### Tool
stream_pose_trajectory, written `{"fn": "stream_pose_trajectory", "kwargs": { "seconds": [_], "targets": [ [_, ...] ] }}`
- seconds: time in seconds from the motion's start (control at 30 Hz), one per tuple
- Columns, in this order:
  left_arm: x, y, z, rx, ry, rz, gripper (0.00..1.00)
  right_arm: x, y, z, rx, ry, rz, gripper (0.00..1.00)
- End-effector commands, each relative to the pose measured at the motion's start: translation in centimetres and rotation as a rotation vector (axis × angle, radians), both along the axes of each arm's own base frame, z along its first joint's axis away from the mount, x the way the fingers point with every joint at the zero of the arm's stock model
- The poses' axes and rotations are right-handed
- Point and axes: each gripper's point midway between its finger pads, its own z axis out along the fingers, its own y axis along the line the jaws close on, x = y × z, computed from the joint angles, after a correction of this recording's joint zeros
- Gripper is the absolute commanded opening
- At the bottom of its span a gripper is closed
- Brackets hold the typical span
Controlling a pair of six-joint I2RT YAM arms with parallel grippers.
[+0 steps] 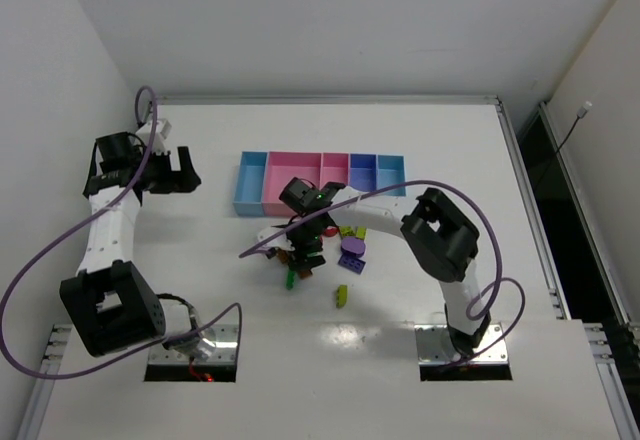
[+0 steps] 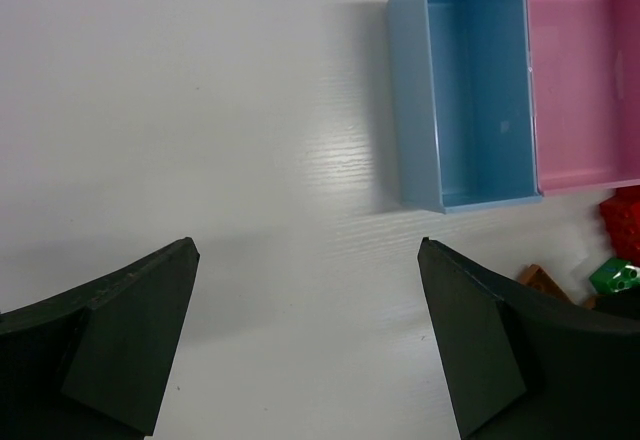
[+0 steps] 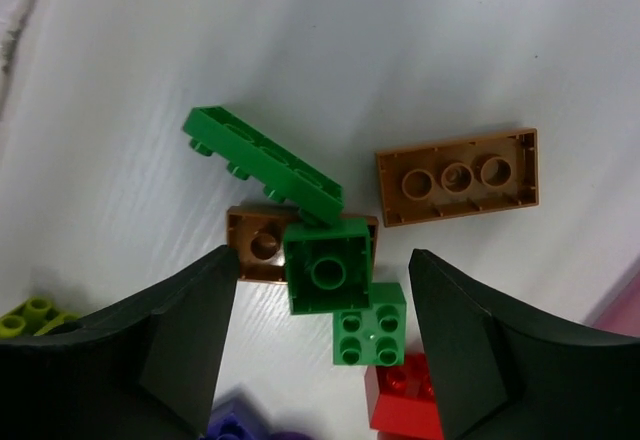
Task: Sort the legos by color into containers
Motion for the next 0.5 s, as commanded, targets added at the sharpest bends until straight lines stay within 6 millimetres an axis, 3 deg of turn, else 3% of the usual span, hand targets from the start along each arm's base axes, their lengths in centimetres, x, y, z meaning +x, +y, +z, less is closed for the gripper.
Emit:
{"fn": "stream_pose_trajectory", "kwargs": {
  "seconds": [0.0, 0.07, 0.23, 0.33, 0.47],
  "targets": [
    [0.8, 0.1, 1.8, 0.012, -0.055, -0.024, 0.99, 1.3, 2.4, 1.5, 0.08, -0.064, 0.025, 0.69],
    [0.8, 0.6, 1.8, 0.018, -0.053, -0.008, 0.99, 1.6, 2.5, 1.5, 0.079, -0.074, 0.014, 0.64],
    [0.6, 0.6, 1.4, 0.015, -0.044, -0.008, 0.99, 1.9, 2.3, 0.3, 0.05, -0.076, 0.007, 0.31],
    [0.7, 0.6, 1.1, 0.019, -0.037, -0.014, 0.99, 1.8, 2.1, 0.2, 0.043, -0.071, 0.007, 0.2],
    [0.7, 0.9, 0.7, 0.029, -0.028, -0.012, 0.99, 2.1, 1.8, 0.6, 0.044, -0.072, -0.002, 0.13]
  ]
}}
